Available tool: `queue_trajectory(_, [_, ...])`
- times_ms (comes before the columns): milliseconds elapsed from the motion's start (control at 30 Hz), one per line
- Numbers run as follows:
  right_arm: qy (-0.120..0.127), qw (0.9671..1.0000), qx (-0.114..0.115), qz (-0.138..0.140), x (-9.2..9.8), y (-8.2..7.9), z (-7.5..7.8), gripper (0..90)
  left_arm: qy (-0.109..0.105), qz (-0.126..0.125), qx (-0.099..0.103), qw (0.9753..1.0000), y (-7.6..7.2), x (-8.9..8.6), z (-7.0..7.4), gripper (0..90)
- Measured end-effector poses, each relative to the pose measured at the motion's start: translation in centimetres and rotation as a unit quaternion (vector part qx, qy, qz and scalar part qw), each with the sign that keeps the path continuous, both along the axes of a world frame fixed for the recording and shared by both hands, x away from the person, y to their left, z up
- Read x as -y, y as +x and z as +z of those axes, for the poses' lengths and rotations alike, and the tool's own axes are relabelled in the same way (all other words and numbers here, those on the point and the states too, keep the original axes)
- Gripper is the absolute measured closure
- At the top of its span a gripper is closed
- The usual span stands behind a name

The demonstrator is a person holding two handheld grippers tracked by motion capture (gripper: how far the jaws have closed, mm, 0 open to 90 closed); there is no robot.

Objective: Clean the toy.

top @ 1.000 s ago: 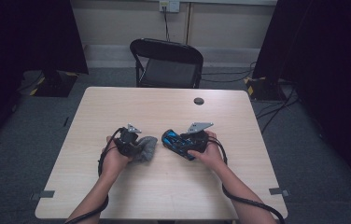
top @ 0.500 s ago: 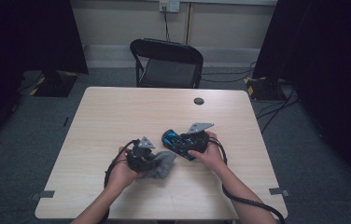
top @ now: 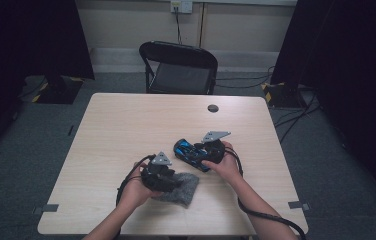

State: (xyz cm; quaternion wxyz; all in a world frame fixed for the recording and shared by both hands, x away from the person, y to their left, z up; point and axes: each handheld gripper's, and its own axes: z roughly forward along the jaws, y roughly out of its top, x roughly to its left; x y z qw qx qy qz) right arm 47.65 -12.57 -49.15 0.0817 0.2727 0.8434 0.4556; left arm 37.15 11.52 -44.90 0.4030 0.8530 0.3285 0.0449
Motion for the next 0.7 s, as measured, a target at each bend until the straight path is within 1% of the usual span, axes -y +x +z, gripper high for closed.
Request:
queue_trajectory(33, [-0.005, 1.0000, 0.004, 0.002, -0.2, -0.1, 0.2, 35.5, -0.002, 0.007, 0.006, 1.0000, 0.0, -0.5, 0.3, 44.9])
queue_trajectory(67, [-0.012, 0.9998, 0.012, 0.004, -0.3, -0.2, 0.5, 35.1, 0.002, 0.014, 0.011, 0.9998, 0.1, -0.9, 0.5, 44.5])
queue_trajectory(100, [-0.013, 0.9998, 0.016, 0.007, -0.3, -0.3, 0.6, 35.0, 0.004, 0.023, 0.017, 0.9996, 0.1, -1.4, 0.6, 43.9])
queue_trajectory(167, [-0.007, 0.9997, 0.021, 0.012, -0.4, -0.5, 1.2, 35.0, 0.004, 0.041, 0.020, 0.9990, 0.3, -2.6, 0.8, 45.0])
queue_trajectory(200, [-0.004, 0.9996, 0.024, 0.015, -0.4, -0.6, 1.7, 35.4, 0.008, 0.045, 0.019, 0.9988, 0.3, -2.9, 0.7, 47.1])
queue_trajectory(233, [0.000, 0.9996, 0.022, 0.019, -0.5, -0.8, 2.0, 36.2, 0.009, 0.047, 0.008, 0.9988, 0.2, -3.2, 0.5, 48.8])
queue_trajectory(267, [0.007, 0.9993, 0.020, 0.031, -0.5, -1.1, 2.4, 37.0, 0.007, 0.050, 0.003, 0.9987, 0.2, -3.3, 0.2, 51.6])
queue_trajectory(300, [0.010, 0.9991, 0.019, 0.036, -0.6, -1.4, 2.6, 37.4, 0.008, 0.050, -0.002, 0.9987, 0.1, -3.4, 0.0, 52.5])
queue_trajectory(367, [0.010, 0.9982, 0.017, 0.056, -0.9, -2.3, 3.1, 38.7, 0.011, 0.052, -0.013, 0.9985, 0.0, -3.4, -0.5, 52.2])
queue_trajectory(400, [0.014, 0.9974, 0.017, 0.069, -1.1, -2.8, 3.4, 39.3, 0.013, 0.055, -0.016, 0.9983, 0.0, -3.4, -0.6, 52.5])
queue_trajectory(433, [0.017, 0.9965, 0.019, 0.079, -1.3, -3.5, 3.6, 40.1, 0.018, 0.053, -0.013, 0.9983, 0.0, -3.5, -0.7, 52.5])
queue_trajectory(467, [0.016, 0.9950, 0.021, 0.097, -1.5, -4.3, 3.8, 41.5, 0.018, 0.055, -0.018, 0.9982, -0.1, -3.5, -0.9, 54.3])
queue_trajectory(500, [0.013, 0.9938, 0.021, 0.108, -1.7, -5.0, 3.9, 43.2, 0.019, 0.056, -0.024, 0.9979, 0.0, -3.5, -1.0, 58.1])
queue_trajectory(533, [0.011, 0.9928, 0.023, 0.117, -1.8, -5.5, 4.0, 43.5, 0.026, 0.059, -0.031, 0.9974, 0.1, -3.5, -1.3, 61.2])
queue_trajectory(567, [0.008, 0.9913, 0.022, 0.130, -2.0, -6.2, 3.9, 43.7, 0.030, 0.061, -0.038, 0.9970, 0.1, -3.4, -1.5, 68.6])
queue_trajectory(600, [0.010, 0.9904, 0.018, 0.136, -2.1, -6.7, 3.9, 43.9, 0.036, 0.059, -0.045, 0.9966, 0.2, -3.5, -1.7, 75.2])
queue_trajectory(633, [0.015, 0.9894, 0.013, 0.144, -2.2, -7.1, 3.8, 44.0, 0.041, 0.066, -0.050, 0.9957, 0.4, -3.5, -1.9, 77.6])
queue_trajectory(667, [0.016, 0.9892, 0.008, 0.145, -2.3, -7.5, 3.6, 44.0, 0.042, 0.074, -0.061, 0.9945, 0.5, -3.6, -2.1, 81.5])
queue_trajectory(700, [0.017, 0.9889, 0.004, 0.147, -2.4, -7.9, 3.4, 44.4, 0.035, 0.081, -0.070, 0.9935, 0.7, -3.7, -2.2, 83.9])
